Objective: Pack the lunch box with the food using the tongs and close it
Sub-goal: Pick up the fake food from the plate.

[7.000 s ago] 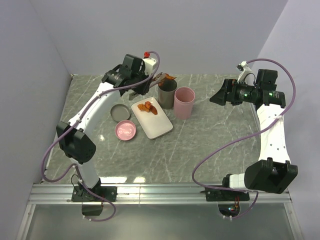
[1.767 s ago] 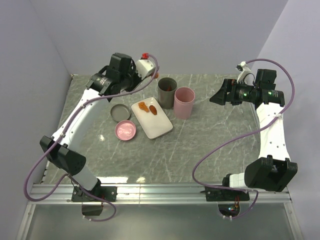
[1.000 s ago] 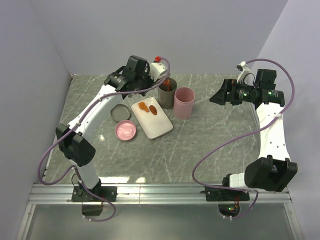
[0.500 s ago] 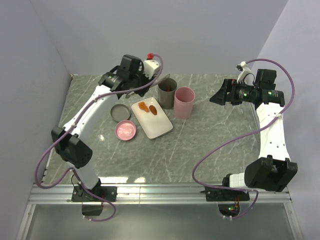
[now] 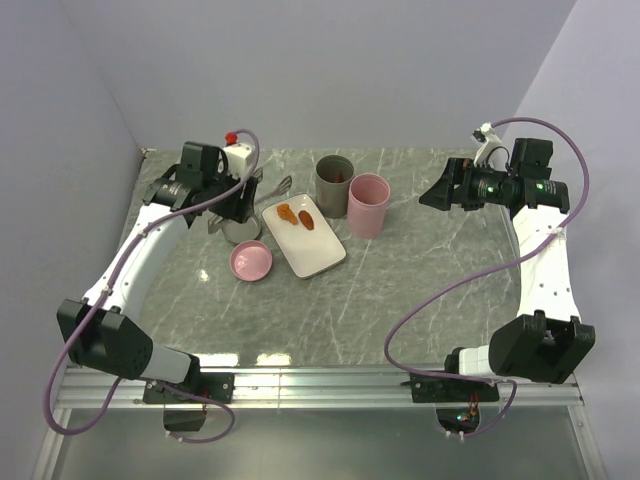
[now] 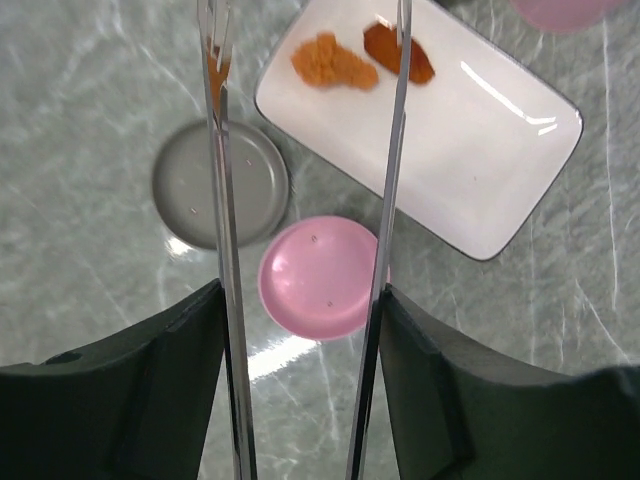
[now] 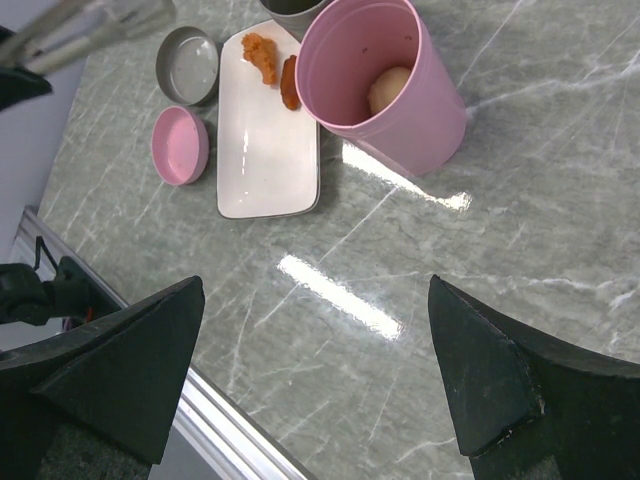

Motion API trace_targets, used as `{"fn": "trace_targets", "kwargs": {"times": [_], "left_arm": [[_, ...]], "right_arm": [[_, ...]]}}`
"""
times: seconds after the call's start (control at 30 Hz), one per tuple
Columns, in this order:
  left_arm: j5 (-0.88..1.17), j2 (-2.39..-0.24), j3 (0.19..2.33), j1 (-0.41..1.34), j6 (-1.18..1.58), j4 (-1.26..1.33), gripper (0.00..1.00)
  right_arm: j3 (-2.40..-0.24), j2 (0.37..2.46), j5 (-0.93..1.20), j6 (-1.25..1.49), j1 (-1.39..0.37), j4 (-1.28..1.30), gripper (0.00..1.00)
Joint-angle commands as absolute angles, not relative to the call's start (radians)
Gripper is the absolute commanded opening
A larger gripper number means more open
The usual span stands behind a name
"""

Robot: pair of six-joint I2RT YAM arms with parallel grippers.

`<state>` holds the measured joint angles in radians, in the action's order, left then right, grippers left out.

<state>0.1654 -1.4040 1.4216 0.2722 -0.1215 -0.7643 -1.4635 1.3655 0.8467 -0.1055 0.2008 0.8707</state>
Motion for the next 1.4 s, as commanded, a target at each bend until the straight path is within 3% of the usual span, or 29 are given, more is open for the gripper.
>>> {"fn": "trace_targets", "kwargs": {"times": [0.0,0.27,0.93,1.37], "left_arm": [[0.216,-1.384,1.369,0.264,-0.048,-0.701,0.65],[0.199,-1.433,1.302,0.265,-0.008,-0.644,0.69],[0.115,-1.624,1.338,0.331,0.051,-0.617,0.61],[0.095,-1.739,1.474,0.348,0.052,-0.641,0.58]], "right_arm": [[-1.479,1.339,0.847,-0.118,0.207,0.879,1.0],[-1.479,1.344,0.845,-0.118,0.207,0.879,1.0],[-1.483,1.362,0.844,-0.123,0.206,0.881,1.0],[-1.48,1.367,0.848,-0.127,0.207,0.879,1.0]]}}
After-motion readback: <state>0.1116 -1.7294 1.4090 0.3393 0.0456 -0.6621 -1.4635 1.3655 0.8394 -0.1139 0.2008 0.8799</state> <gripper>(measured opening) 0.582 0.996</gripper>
